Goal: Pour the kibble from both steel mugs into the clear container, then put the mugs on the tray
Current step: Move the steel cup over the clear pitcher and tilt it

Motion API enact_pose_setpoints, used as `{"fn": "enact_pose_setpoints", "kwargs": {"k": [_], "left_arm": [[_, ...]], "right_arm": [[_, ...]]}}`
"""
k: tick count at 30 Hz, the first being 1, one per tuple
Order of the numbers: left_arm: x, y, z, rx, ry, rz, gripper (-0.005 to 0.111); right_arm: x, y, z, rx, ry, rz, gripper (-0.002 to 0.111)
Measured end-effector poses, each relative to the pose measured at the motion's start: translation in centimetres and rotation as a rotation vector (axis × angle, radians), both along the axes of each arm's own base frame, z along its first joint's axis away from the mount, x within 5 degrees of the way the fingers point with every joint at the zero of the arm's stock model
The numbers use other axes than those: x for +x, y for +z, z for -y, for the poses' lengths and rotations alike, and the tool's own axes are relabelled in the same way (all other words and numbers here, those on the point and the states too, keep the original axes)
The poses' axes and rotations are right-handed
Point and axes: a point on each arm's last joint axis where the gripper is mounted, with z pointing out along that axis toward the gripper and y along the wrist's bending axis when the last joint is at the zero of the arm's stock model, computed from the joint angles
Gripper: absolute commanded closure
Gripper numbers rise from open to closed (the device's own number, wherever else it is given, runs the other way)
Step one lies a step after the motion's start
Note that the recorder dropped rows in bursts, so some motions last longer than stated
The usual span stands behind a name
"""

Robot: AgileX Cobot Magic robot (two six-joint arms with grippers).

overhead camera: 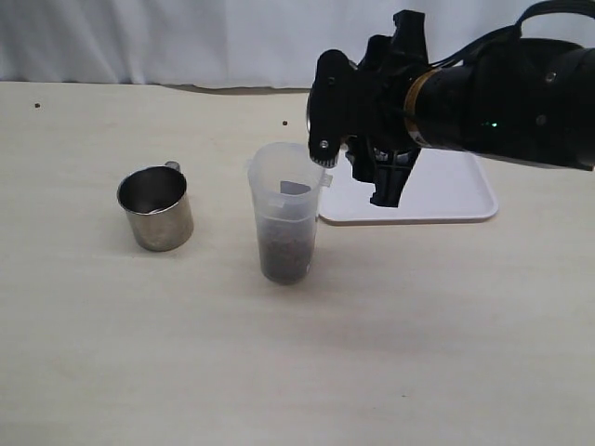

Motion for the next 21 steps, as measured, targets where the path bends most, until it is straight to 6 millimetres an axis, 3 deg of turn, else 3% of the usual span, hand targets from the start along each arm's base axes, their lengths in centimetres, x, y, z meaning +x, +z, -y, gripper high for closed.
{"fn": "enact_pose_setpoints", "kwargs": {"k": [21], "left_arm": [[0.00, 0.00, 0.00, 0.001, 0.000, 0.000, 0.107]], "right_arm": [[-0.04, 0.12, -0.27, -0.039, 0.068, 0.030, 0.103]]}}
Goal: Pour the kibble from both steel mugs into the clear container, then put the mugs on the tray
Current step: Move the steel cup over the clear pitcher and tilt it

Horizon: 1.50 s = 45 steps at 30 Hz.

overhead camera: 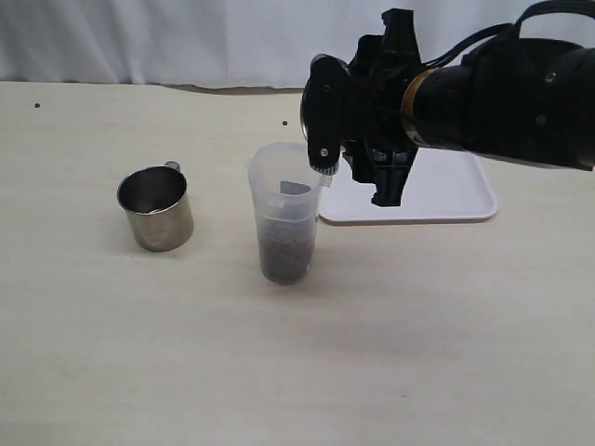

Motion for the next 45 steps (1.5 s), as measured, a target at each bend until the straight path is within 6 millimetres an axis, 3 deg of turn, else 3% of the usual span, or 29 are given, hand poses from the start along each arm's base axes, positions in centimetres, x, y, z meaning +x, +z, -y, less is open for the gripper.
{"fn": "enact_pose_setpoints", "kwargs": {"k": [25, 33, 45], "left_arm": [[0.0, 0.0, 0.0, 0.000, 0.000, 0.000, 0.107], [0.0, 0.0, 0.0, 0.000, 0.000, 0.000, 0.107], [0.0, 0.0, 0.0, 0.000, 0.000, 0.000, 0.107]], "right_arm": [[0.1, 0.3, -0.1, -0.031, 0.031, 0.022, 0.103], [0.5, 1.4, -0.5, -0.033, 0.049, 0.060, 0.103], [0.7, 0.8, -0.6, -0.109, 0.098, 0.077, 0.103]]}}
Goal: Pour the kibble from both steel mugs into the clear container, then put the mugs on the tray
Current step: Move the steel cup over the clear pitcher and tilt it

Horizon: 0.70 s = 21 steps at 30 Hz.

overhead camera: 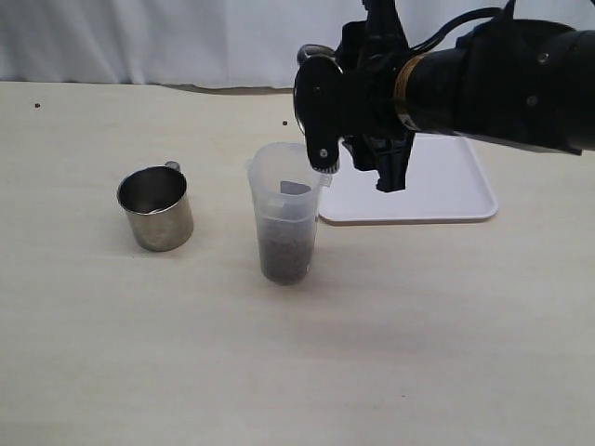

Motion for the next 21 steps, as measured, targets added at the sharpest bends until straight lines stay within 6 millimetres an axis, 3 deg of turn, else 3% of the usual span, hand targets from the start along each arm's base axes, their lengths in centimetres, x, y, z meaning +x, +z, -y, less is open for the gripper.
{"fn": "enact_pose_setpoints", "kwargs": {"k": [21], "left_arm": [[0.00, 0.00, 0.00, 0.000, 0.000, 0.000, 0.107]], "right_arm": [[0.36, 0.57, -0.26, -0.038, 0.034, 0.049, 0.103]]}}
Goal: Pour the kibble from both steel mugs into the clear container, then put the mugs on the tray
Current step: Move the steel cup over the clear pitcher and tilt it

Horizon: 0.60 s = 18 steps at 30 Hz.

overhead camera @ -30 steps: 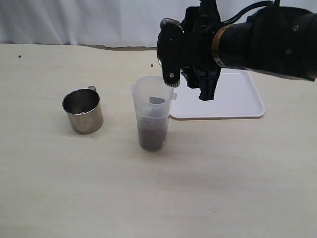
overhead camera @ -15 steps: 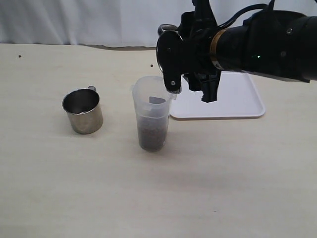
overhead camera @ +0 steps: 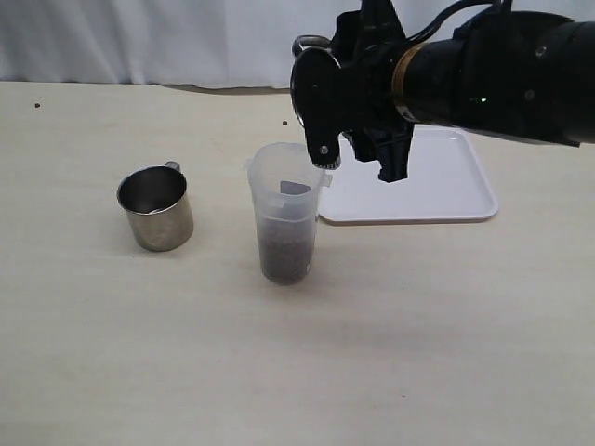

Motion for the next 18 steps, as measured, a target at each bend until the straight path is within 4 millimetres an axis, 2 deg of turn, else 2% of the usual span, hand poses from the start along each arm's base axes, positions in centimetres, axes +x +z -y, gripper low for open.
{"fn": "enact_pose_setpoints", "kwargs": {"k": [18], "left_arm": [[0.00, -0.02, 0.00, 0.000, 0.000, -0.002, 0.107]], "right_arm": [[0.12, -0.02, -0.22, -0.062, 0.062, 0.052, 0.103]]}}
